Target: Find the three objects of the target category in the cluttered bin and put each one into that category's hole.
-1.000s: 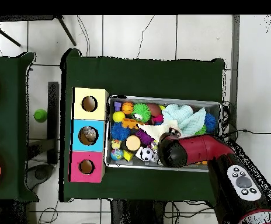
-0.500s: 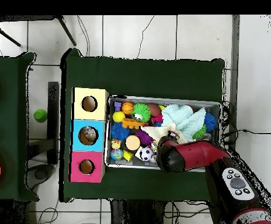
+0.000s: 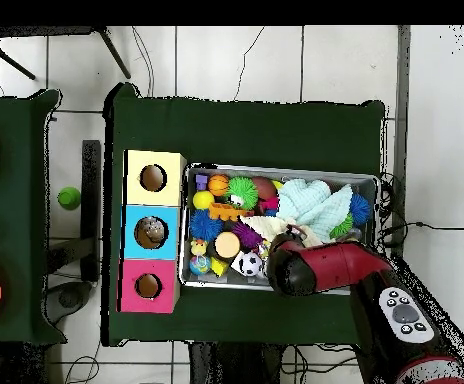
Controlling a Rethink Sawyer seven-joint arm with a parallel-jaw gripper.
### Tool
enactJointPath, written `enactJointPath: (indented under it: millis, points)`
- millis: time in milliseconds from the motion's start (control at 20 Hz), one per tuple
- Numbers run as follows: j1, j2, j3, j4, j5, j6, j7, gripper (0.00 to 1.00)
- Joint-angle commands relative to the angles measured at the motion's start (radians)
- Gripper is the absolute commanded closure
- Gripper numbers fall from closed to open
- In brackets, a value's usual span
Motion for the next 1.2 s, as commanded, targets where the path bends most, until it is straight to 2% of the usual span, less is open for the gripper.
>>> enactJointPath:
  millis: [50,450,500,600,750,850,1200]
  points:
    - [-0.002,0.091,-0.001,0.027,0.011,0.086,0.108,1.00]
    - [-0.009,0.072,0.025,0.030,0.031,0.090,0.101,1.00]
    - [-0.014,0.064,0.046,0.045,0.043,0.089,0.099,1.00]
    - [-0.075,0.043,0.124,0.094,0.078,0.095,0.067,1.00]
    - [-0.203,0.029,0.283,0.183,0.141,0.109,0.013,1.00]
    - [-0.256,0.033,0.353,0.215,0.170,0.123,-0.005,1.00]
    - [-0.309,0.055,0.460,0.250,0.198,0.140,-0.012,1.00]
